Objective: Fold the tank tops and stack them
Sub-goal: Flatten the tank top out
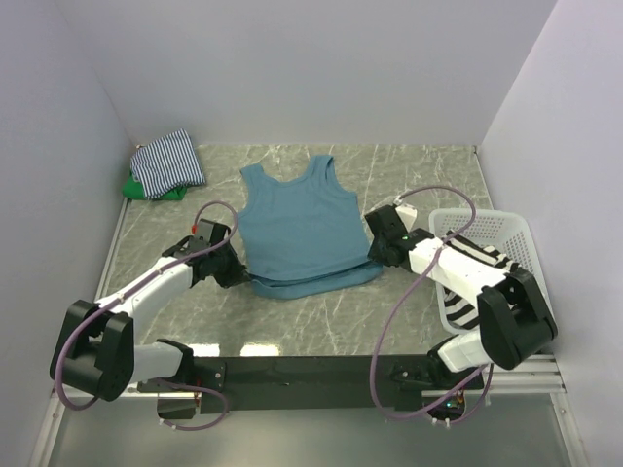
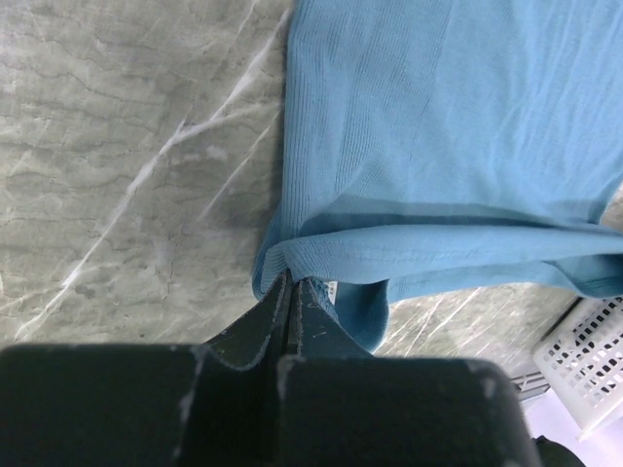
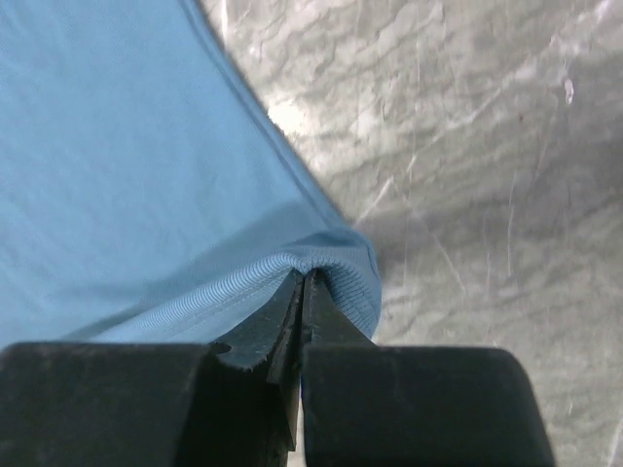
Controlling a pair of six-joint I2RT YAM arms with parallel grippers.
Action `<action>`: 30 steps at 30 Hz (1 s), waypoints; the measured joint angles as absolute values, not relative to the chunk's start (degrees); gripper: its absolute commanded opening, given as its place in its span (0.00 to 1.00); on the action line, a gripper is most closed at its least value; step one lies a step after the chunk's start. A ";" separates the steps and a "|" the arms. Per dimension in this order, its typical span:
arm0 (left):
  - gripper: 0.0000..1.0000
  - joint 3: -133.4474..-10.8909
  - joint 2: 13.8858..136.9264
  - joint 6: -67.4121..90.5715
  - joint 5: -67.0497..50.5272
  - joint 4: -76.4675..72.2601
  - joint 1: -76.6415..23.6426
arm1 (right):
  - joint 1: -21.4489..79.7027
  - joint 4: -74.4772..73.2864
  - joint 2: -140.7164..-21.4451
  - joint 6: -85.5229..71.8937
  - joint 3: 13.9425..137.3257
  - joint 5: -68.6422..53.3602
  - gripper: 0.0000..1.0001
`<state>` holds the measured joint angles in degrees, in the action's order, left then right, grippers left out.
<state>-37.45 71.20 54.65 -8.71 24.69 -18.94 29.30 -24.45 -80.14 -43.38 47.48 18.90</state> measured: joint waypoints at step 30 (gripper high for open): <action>0.01 -37.45 74.94 54.68 -8.80 23.20 -18.94 | 26.94 -21.56 -78.43 -40.62 38.20 10.98 0.44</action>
<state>-37.45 74.94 54.68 -8.80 23.20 -18.94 26.94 -21.56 -78.43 -40.62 38.20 10.98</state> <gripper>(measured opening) 0.013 0.440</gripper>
